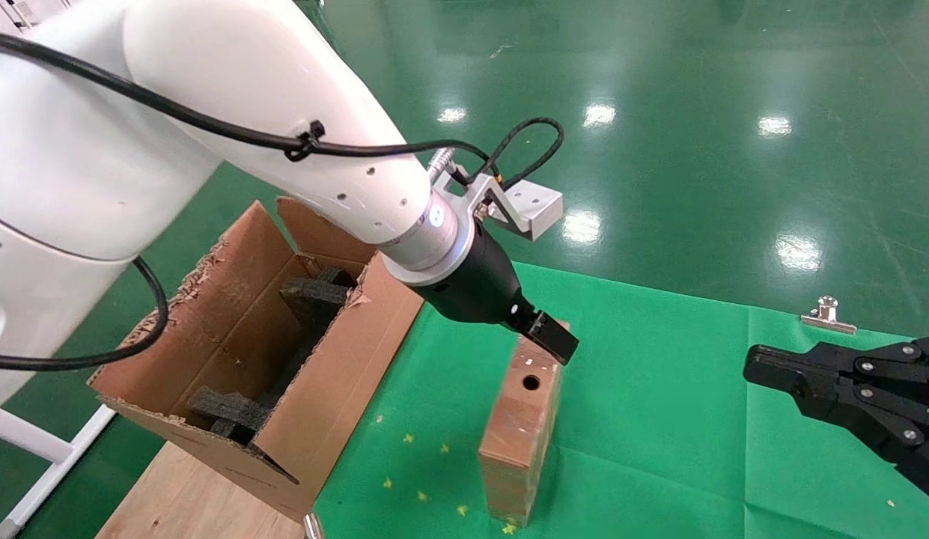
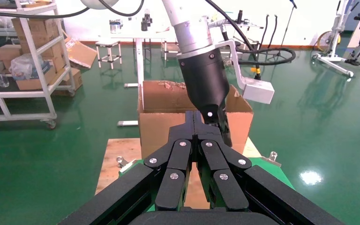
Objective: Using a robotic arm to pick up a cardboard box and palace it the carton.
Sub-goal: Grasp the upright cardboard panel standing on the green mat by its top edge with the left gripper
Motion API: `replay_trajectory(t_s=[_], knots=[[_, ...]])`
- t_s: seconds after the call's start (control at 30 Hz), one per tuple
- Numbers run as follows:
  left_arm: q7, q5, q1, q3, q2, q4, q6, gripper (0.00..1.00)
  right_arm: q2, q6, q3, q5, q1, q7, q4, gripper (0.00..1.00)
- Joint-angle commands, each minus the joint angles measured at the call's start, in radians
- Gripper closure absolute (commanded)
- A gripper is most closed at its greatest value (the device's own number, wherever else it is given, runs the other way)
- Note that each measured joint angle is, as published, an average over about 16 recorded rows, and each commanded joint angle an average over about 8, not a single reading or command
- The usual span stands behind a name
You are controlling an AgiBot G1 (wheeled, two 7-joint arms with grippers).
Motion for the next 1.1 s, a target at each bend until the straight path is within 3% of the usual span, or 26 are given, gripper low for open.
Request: replay_trajectory(t_s=[0.03, 0.8, 0.83, 0.93, 0.97, 1.07, 1.1], knots=[[-0.003, -0.009, -0.006, 0.006, -0.002, 0.0, 0.0, 0.0, 0.0, 0.0, 0.0, 0.0, 0.0, 0.0, 0.0, 1.0], [0.037, -0.04, 0.003, 0.112, -0.003, -0.003, -0.044, 0.0, 0.0, 0.0, 0.0, 0.0, 0.0, 0.0, 0.0, 0.99], [0.039, -0.036, 0.002, 0.114, -0.003, -0.003, -0.046, 0.0, 0.0, 0.0, 0.0, 0.0, 0.0, 0.0, 0.0, 0.93], [0.045, -0.027, -0.001, 0.119, -0.002, -0.004, -0.051, 0.0, 0.0, 0.0, 0.0, 0.0, 0.0, 0.0, 0.0, 0.56], [0.046, -0.026, -0.002, 0.119, -0.002, -0.004, -0.052, 0.04, 0.0, 0.0, 0.0, 0.0, 0.0, 0.0, 0.0, 0.43], [0.046, -0.023, -0.004, 0.121, -0.001, -0.004, -0.054, 0.38, 0.0, 0.0, 0.0, 0.0, 0.0, 0.0, 0.0, 0.07], [0.046, -0.024, -0.004, 0.12, -0.001, -0.004, -0.054, 0.51, 0.0, 0.0, 0.0, 0.0, 0.0, 0.0, 0.0, 0.0]])
